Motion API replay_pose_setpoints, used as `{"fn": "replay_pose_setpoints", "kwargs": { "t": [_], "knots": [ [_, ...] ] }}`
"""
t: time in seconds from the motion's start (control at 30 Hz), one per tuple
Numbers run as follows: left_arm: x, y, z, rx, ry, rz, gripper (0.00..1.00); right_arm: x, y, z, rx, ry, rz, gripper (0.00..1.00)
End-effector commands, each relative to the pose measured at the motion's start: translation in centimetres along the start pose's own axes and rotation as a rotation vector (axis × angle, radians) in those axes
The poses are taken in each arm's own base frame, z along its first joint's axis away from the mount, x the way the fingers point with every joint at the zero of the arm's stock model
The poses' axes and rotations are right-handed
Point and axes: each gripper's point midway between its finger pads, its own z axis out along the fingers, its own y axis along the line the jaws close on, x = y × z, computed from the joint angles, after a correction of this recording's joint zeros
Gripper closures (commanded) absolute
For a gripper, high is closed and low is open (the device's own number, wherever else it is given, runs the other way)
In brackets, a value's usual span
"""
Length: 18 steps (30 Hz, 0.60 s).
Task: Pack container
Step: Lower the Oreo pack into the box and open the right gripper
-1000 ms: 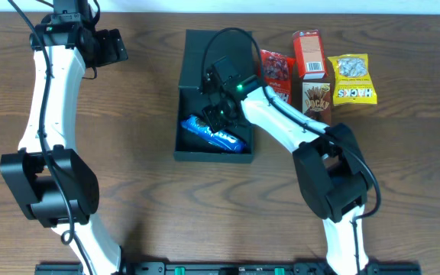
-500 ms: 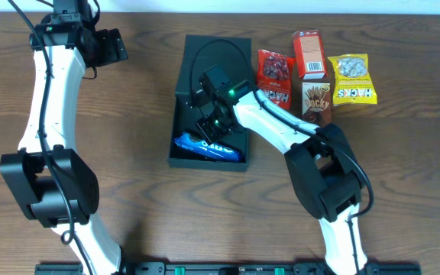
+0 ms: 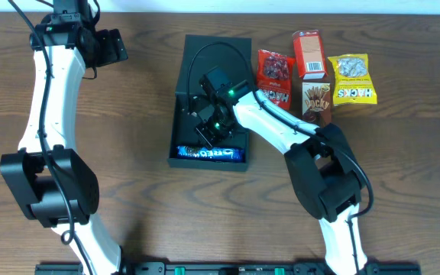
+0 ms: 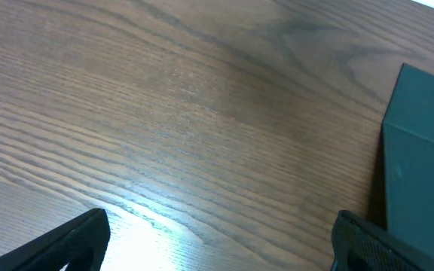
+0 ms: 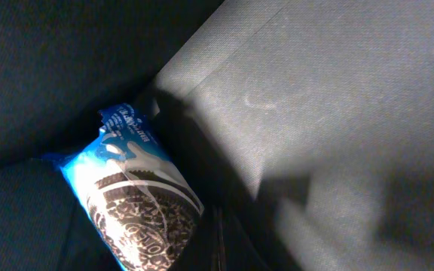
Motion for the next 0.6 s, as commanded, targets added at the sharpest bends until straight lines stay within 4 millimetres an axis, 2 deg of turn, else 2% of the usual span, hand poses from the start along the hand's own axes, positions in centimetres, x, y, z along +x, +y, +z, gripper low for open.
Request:
{"fn": "replay_pose_setpoints", "kwargs": {
  "t": [0.0, 0.33, 0.43, 0.5, 0.57],
  "knots": [
    [0.4, 0.4, 0.5, -0.004, 0.018, -0.010, 0.05, 0.2, 0.6, 0.2, -0.030, 0.019, -0.020, 0.99],
    [0.4, 0.4, 0.5, -0.004, 0.017, -0.010, 0.05, 0.9, 1.0, 0.2, -0.046, 0.046, -0.029, 0.99],
    [0.4, 0.4, 0.5, -0.004, 0.017, -0.010, 0.05, 0.6, 1.2, 0.0, -0.048, 0.039, -0.036, 0.99],
    [0.3, 0.4, 0.5, -0.004, 0.016, -0.010, 0.05, -0.8, 1.2, -1.3, -0.043, 0.006, -0.042, 0.99],
    [0.4, 0.4, 0.5, -0.004, 0.017, -0.010, 0.05, -2.9, 1.4, -3.8, -0.034, -0.043, -0.050, 0.99]
  ]
}}
